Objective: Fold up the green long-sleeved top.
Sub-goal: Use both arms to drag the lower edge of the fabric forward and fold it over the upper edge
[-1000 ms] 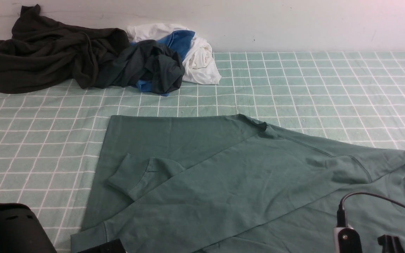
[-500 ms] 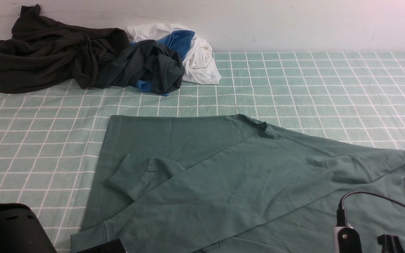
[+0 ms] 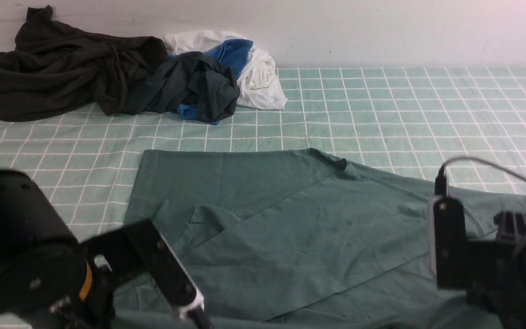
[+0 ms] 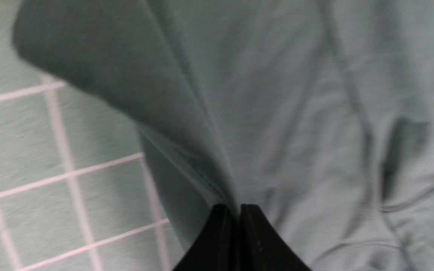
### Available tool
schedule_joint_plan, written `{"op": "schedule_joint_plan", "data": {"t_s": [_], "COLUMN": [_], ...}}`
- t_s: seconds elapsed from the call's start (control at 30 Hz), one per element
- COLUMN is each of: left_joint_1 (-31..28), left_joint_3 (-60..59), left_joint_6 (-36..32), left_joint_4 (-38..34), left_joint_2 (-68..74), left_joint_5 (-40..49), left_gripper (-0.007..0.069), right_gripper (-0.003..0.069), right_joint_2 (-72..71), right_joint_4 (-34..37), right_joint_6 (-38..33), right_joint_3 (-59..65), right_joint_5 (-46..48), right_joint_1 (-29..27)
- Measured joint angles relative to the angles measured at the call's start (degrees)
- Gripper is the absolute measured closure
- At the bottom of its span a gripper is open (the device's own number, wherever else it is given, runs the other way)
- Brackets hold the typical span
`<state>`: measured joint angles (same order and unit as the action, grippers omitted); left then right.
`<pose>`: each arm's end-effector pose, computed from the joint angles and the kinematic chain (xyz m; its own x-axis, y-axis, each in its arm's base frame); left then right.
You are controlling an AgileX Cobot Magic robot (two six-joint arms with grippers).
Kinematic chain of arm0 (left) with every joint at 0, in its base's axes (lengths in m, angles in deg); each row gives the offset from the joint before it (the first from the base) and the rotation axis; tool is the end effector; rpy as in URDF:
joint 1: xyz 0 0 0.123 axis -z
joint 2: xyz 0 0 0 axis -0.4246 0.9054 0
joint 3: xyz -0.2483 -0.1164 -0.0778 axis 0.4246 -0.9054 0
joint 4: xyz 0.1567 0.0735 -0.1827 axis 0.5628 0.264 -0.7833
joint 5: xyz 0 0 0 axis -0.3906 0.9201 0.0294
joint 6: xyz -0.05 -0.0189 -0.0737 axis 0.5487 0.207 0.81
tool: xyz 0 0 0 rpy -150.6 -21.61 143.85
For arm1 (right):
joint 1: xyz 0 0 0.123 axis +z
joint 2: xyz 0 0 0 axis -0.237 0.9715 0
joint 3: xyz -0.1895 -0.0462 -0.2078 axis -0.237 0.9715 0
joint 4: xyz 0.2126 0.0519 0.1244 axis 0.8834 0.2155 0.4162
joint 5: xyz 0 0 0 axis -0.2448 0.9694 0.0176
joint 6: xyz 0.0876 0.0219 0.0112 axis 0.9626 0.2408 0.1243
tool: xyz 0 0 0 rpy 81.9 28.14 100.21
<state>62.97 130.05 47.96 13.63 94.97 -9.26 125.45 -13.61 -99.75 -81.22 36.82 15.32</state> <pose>0.1779 -0.1088 0.2660 -0.6322 0.7680 -0.1026 0.7219 0.6319 0.2820 0.1941 0.0895 0.2531 -0.2616 -0.9622 -0.0760 -0.9058 0.2720 -0.3248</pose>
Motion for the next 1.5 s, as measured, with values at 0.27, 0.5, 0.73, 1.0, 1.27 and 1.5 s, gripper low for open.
{"op": "schedule_joint_plan", "data": {"t_s": [0.27, 0.5, 0.73, 1.0, 1.27, 1.5], "left_joint_1": [-16.52, -22.84, -25.58, -26.22, -26.07, -22.03], "left_joint_3": [22.61, 40.03, 49.14, 50.01, 54.83, 54.45], "left_joint_6": [-8.55, -13.02, -13.61, -13.63, -5.94, -3.19], "left_joint_4": [-2.8, -4.3, -4.36, -1.5, -1.42, -7.52], "left_joint_2": [14.11, 29.7, 41.86, 48.51, 48.78, 48.54], "left_joint_5": [0.49, 0.21, -6.03, -15.75, -9.37, 4.06], "left_gripper": [0.0604, 0.0604, 0.0599, 0.0447, 0.0258, 0.0375], "right_gripper": [0.0656, 0.0656, 0.064, 0.0398, 0.0275, 0.0271], "right_joint_2": [11.28, 26.01, 37.32, 41.47, 36.22, 29.4], "right_joint_4": [4.19, 6.91, 7.7, -1.0, -8.09, 7.26], "right_joint_6": [-0.87, -3.64, 2.94, 12.81, 37.3, 39.15], "right_joint_3": [-18.53, -31.13, -37.91, -38.74, -40.32, -28.2], "right_joint_5": [-0.4, -0.63, -7.22, -18.53, -8.23, -2.03], "right_joint_1": [-10.85, -14.78, -17.41, -18.89, -18.89, -18.89]}}
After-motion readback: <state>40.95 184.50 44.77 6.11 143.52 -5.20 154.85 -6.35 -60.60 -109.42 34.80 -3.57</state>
